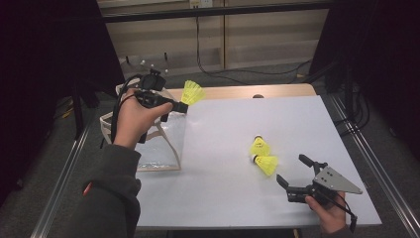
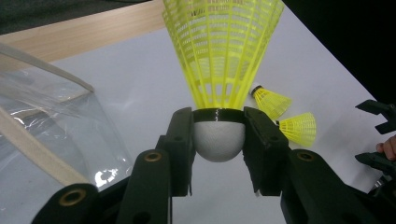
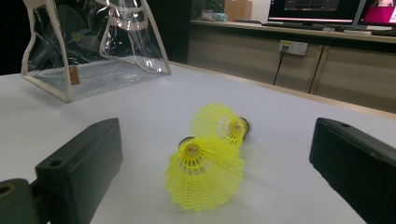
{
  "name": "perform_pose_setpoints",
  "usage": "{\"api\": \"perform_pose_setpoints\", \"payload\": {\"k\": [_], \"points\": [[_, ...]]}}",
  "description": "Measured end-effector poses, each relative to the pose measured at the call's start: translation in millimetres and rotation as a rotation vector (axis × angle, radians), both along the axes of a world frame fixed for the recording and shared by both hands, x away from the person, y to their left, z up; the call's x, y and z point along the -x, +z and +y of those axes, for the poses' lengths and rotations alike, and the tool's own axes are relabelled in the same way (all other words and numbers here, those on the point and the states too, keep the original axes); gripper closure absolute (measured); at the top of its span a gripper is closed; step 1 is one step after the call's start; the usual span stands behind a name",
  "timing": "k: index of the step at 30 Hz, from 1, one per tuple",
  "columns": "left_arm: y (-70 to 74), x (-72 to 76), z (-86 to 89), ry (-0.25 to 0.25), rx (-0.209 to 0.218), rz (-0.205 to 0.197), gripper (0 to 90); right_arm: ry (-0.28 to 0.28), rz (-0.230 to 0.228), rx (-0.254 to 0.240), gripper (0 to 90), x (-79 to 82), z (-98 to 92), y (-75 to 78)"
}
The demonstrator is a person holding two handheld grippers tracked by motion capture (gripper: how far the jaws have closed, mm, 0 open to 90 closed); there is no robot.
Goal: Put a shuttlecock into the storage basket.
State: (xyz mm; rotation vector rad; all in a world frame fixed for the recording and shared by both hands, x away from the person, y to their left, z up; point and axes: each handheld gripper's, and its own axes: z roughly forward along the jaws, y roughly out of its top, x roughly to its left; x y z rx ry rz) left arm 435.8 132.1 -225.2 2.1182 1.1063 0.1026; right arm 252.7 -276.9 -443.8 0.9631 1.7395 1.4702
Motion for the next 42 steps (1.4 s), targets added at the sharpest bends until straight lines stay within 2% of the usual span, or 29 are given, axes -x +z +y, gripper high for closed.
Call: {"api": "perform_pose_setpoints", "payload": {"k": [21,42], "points": [[8.2,-4.2,9.0,0.036,-0.002,-0.006,65.1,-0.001,0.000,-0.002,2.5,0.2,-0.4,0.2],[10.3,-9.0,21.5,0.080,-0.007,-0.013,65.0,-0.001,-0.002,0.000,2.6,0.1,-0.8,0.3]]}}
